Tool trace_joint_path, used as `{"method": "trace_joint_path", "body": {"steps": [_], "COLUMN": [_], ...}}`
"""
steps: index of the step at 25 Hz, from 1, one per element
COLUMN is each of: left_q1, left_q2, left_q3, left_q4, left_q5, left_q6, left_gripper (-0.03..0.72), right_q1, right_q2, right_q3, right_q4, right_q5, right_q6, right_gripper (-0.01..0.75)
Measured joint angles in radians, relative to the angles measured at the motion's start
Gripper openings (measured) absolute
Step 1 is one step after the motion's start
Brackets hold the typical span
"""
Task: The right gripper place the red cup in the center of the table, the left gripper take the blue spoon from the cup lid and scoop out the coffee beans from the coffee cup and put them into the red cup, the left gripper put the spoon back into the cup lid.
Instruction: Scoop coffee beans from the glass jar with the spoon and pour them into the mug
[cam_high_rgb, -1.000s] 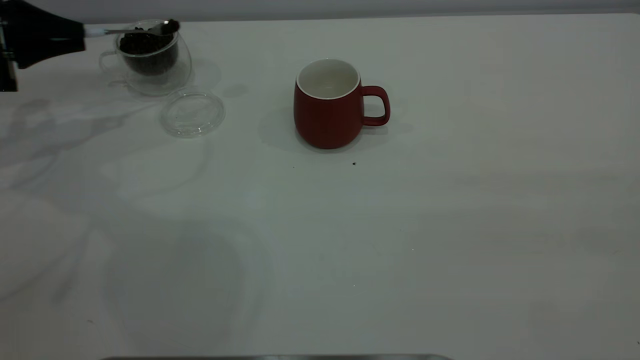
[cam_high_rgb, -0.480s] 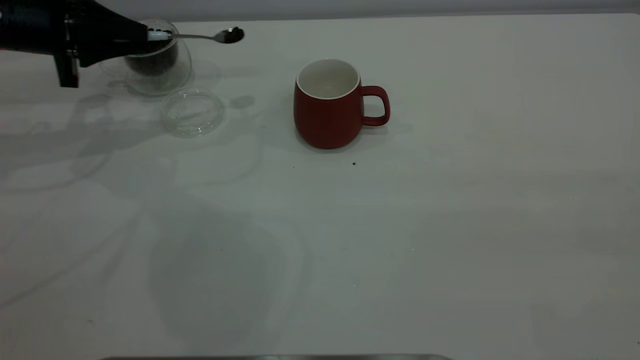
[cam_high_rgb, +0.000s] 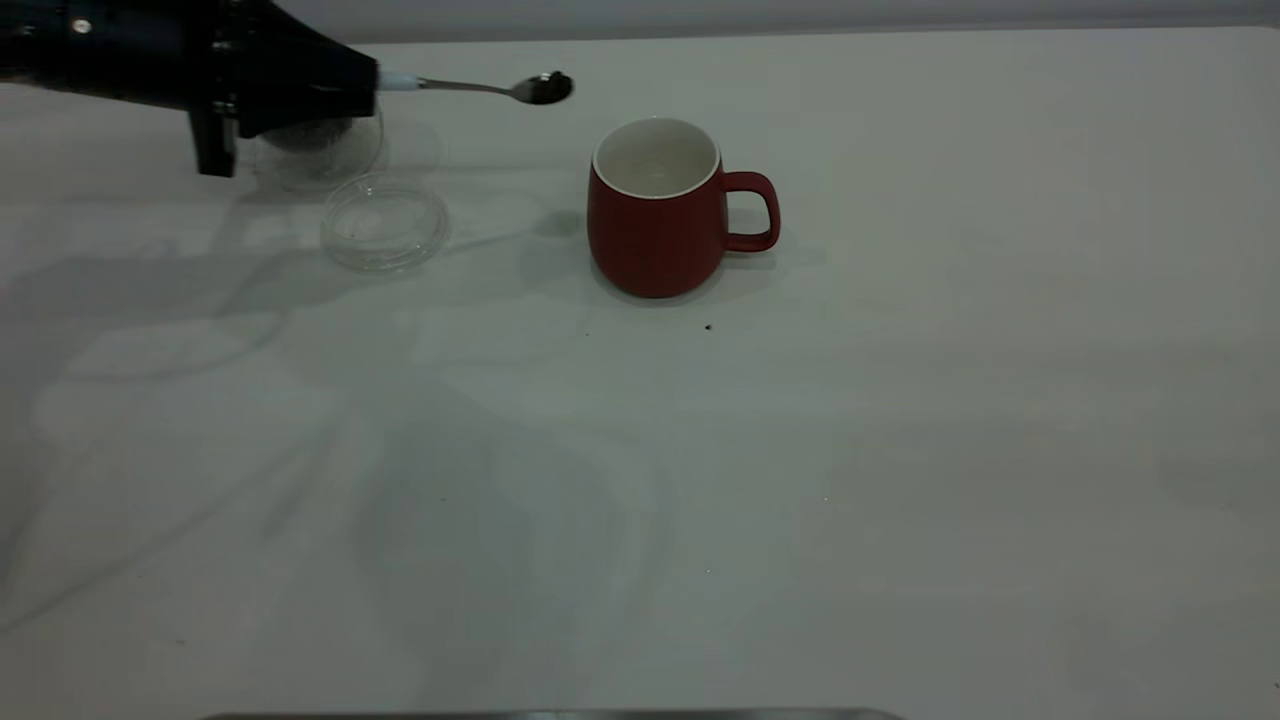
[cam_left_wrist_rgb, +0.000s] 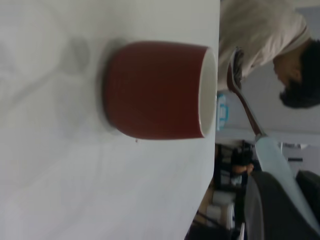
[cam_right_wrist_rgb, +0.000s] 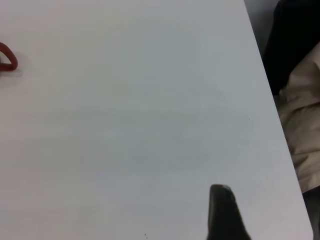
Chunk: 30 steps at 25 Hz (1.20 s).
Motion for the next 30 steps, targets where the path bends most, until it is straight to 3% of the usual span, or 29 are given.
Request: {"method": "trace_joint_path", "body": {"steps": [8, 20, 30], "left_q1": [-0.08, -0.159, -0.175], "left_q2": [0.0, 0.0, 0.0], "left_q3": [0.0, 0.0, 0.0], "left_q4": [-0.012, -0.05, -0.052], "left_q5": [-0.009, -0.167, -0.219], "left_q6": [-0.011, 0.03, 0.171], "left_gripper": [0.122, 0.122, 0.122], "right_q1": [0.0, 0.0, 0.0], "right_q2": [0.0, 0.0, 0.0], "right_q3": [0.0, 0.0, 0.0], "right_q4": [0.0, 0.0, 0.0], "right_q5": [0.0, 0.0, 0.0], "right_q6": [0.0, 0.0, 0.0], "right_gripper": [0.476, 0.476, 0.476]}}
